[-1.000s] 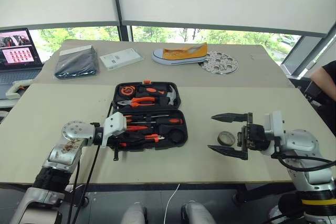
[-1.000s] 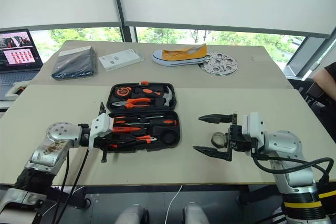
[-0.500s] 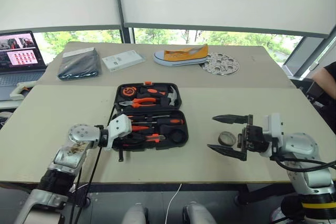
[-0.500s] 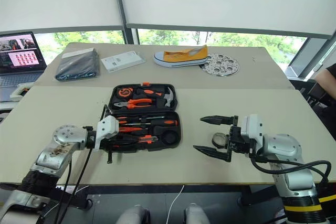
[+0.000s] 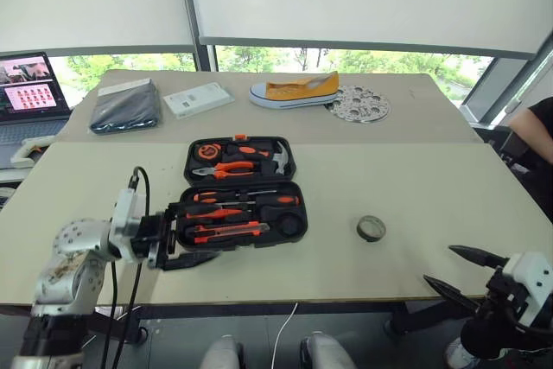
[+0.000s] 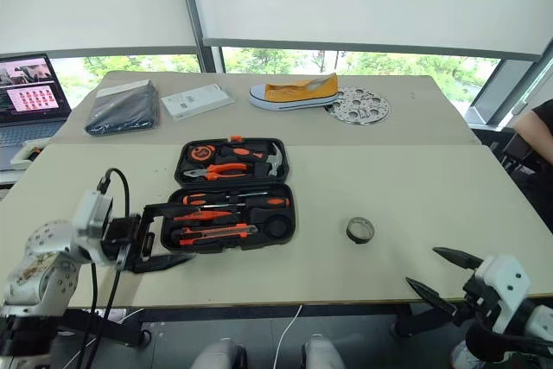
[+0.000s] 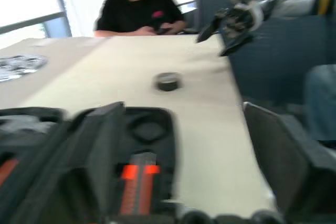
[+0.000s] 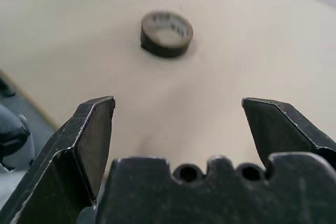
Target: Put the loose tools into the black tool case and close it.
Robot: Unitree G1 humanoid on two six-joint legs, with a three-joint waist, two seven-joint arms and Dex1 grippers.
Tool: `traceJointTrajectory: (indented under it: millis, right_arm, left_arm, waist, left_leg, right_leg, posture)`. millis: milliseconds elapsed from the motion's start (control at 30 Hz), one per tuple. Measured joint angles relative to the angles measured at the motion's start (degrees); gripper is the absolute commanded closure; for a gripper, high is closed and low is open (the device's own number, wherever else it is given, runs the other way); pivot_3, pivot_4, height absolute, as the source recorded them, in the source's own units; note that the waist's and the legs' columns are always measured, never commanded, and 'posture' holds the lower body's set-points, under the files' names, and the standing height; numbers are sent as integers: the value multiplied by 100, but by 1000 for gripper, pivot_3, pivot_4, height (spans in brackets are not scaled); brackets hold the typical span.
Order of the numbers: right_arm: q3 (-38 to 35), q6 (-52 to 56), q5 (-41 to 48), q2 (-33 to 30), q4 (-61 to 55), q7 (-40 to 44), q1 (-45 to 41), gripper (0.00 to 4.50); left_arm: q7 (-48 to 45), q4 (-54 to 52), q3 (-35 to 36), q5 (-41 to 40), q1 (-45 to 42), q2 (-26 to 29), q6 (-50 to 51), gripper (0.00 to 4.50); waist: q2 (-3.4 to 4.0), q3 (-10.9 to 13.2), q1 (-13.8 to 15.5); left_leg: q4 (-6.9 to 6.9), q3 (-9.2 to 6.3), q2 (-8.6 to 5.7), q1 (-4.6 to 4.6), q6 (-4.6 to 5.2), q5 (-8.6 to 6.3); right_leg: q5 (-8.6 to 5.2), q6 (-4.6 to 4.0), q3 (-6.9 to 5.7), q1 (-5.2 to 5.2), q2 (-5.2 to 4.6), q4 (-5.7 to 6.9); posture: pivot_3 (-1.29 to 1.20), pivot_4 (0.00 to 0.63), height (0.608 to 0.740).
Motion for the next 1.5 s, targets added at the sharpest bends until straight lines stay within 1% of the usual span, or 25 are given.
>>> traceJointTrajectory:
  millis: [100, 133, 267, 333, 433, 500, 600, 667, 700, 733, 767, 800, 867, 967, 1067, 1133, 1200, 1267, 1300, 1333, 1400, 1500]
  right_arm:
    - [10, 33, -1, 16, -38, -65, 17, 0]
    - [89, 194, 0, -47, -167, -123, -51, 0]
    - [553, 1211, 35, -646, -898, -305, -712, 0]
    - [876, 1855, 24, -1053, -1232, -413, -1175, 0]
    - [1678, 2856, -90, -1471, -1578, -601, -2066, 0]
    - [2200, 3366, -221, -1582, -1684, -672, -2496, 0]
    - [2790, 3693, -463, -1587, -1616, -743, -2894, 0]
    - [3072, 3688, -658, -1561, -1430, -742, -3083, 537]
    - [3195, 3688, -742, -1528, -1305, -744, -3182, 730]
    - [3362, 3688, -878, -1485, -1154, -744, -3310, 963]
    - [3473, 3689, -938, -1455, -1060, -743, -3384, 1507]
    - [3566, 3688, -994, -1449, -991, -736, -3437, 1716]
    - [3744, 3687, -1119, -1451, -829, -677, -3533, 2470]
    - [3882, 3670, -1224, -1453, -678, -592, -3731, 3430]
    - [3969, 3460, -1382, -1453, -442, -463, -3894, 4412]
    - [3988, 3293, -1382, -1425, -333, -306, -3994, 4412]
    - [3991, 3309, -1173, -1226, -354, -17, -4301, 4412]
    - [3990, 3427, -863, -875, -519, 158, -4664, 4412]
    - [4013, 3627, -643, -567, -599, 219, -4972, 4412]
    - [4045, 3727, -503, -393, -710, 257, -5161, 4412]
    - [4246, 3994, -337, -159, -812, 395, -5524, 4412]
    - [4663, 4449, -211, 320, -781, 382, -5940, 4412]
  left_arm:
    - [-182, -75, -45, 76, 75, 10, -206, 43]
    - [-193, -29, -47, 129, 81, 8, -281, 43]
    - [-148, 268, -64, 274, 63, 33, -348, 43]
    - [-153, 405, -57, 345, 78, 42, -400, 43]
    - [-185, 600, -68, 431, 65, -11, -619, 43]
    - [-187, 687, -81, 487, 52, -38, -730, 43]
    - [-200, 778, -78, 547, 90, -46, -818, 43]
    - [-203, 776, -83, 558, 144, -55, -890, 0]
    - [-203, 776, -95, 560, 162, -64, -898, 0]
    - [-201, 769, -101, 561, 194, -74, -909, 0]
    - [-199, 768, -108, 561, 210, -81, -915, 0]
    - [-197, 765, -113, 561, 230, -83, -920, 0]
    - [-191, 762, -124, 561, 267, -85, -939, 0]
    - [-141, 758, -126, 564, 264, -87, -978, 0]
    - [-106, 754, -124, 568, 271, -87, -1018, 0]
    - [-63, 744, -107, 567, 322, -91, -1085, 0]
    - [26, 708, -41, 563, 416, -111, -1120, 0]
    - [133, 609, -19, 554, 458, -149, -1120, 0]
    - [210, 532, 11, 543, 530, -158, -1120, 0]
    - [259, 524, 14, 543, 541, -161, -1120, 0]
    - [347, 501, 112, 543, 638, -160, -1121, 0]
    - [451, 464, 211, 545, 779, -159, -1127, 0]
  waist:
    - [3, -1, -9]
    - [3, -1, -18]
    - [6, 0, -59]
    - [6, 0, -36]
    - [3, 1, -12]
    - [3, 2, 27]
    - [3, 1, 68]
    - [3, 1, 65]
    - [3, 1, 60]
    - [3, 1, 56]
    - [3, 1, 56]
    - [3, 1, 56]
    - [2, 2, 61]
    - [3, 1, 50]
    - [3, 1, 44]
    - [3, 1, 35]
    - [3, 2, -12]
    - [2, 2, -62]
    - [1, 2, -89]
    - [3, 3, -87]
    - [4, 3, -64]
    - [4, 3, -31]
  left_leg:
    - [0, 0, -3, 26, 0, 0]
    - [0, 0, -3, 28, 0, 0]
    - [0, 0, -2, 34, 0, 0]
    - [-1, 0, -2, 29, 0, 0]
    - [-1, 0, -2, 7, 1, -1]
    - [-1, -3, -3, -18, 9, -6]
    - [-1, -4, -5, -41, 28, -21]
    - [-1, -3, -5, -48, 33, -28]
    - [-1, -2, -7, -52, 36, -31]
    - [-1, -1, -11, -54, 39, -33]
    - [-1, -1, -12, -54, 41, -34]
    - [-1, -1, -12, -55, 41, -34]
    - [-1, -1, -11, -54, 42, -34]
    - [0, -1, -9, -46, 42, -34]
    - [2, 0, -9, -40, 43, -33]
    - [3, 0, -8, -40, 42, -33]
    - [3, -1, -2, -40, 43, -33]
    - [2, -3, 7, -40, 43, -33]
    - [2, -5, 9, -37, 42, -33]
    - [2, -8, 10, -38, 43, -33]
    - [2, -9, 11, -37, 42, -34]
    - [2, -7, 6, -41, 42, -34]
  right_leg:
    - [2, 1, 13, 12, 0, 2]
    - [1, 1, 13, 10, 1, 3]
    - [2, -1, 20, 7, 7, 9]
    - [0, -5, 19, 2, 9, 7]
    - [-4, -10, 16, -12, 10, 0]
    - [-1, 1, 6, -24, 8, -10]
    - [18, 34, 1, -28, 6, -44]
    - [24, 41, 2, -27, 5, -62]
    - [29, 43, 3, -27, 2, -68]
    - [38, 31, 4, -27, -1, -72]
    - [38, 32, 4, -26, -1, -73]
    - [38, 32, 4, -26, -1, -74]
    - [37, 34, 2, -26, -1, -73]
    - [30, 51, 3, -21, 1, -71]
    - [31, 50, 3, -17, 1, -69]
    - [31, 50, 3, -18, 1, -68]
    - [34, 51, 5, -20, 7, -65]
    - [37, 43, 7, -21, 18, -64]
    - [36, 40, 7, -21, 22, -58]
    - [36, 36, 5, -23, 23, -55]
    - [38, 27, 2, -22, 22, -54]
    - [57, -4, 0, -25, 15, -56]
  posture:
    - [0, 150, 740]
    - [0, 150, 740]
    - [0, 150, 740]
    - [0, 150, 740]
    - [0, 150, 740]
    - [0, 150, 740]
    - [0, 150, 740]
    - [0, 150, 740]
    - [0, 150, 740]
    - [0, 150, 740]
    - [0, 150, 740]
    - [0, 150, 740]
    - [0, 150, 740]
    - [0, 150, 740]
    - [0, 150, 740]
    - [0, 150, 740]
    - [0, 150, 740]
    - [0, 150, 740]
    - [0, 150, 740]
    - [0, 150, 740]
    - [0, 150, 740]
    - [0, 150, 740]
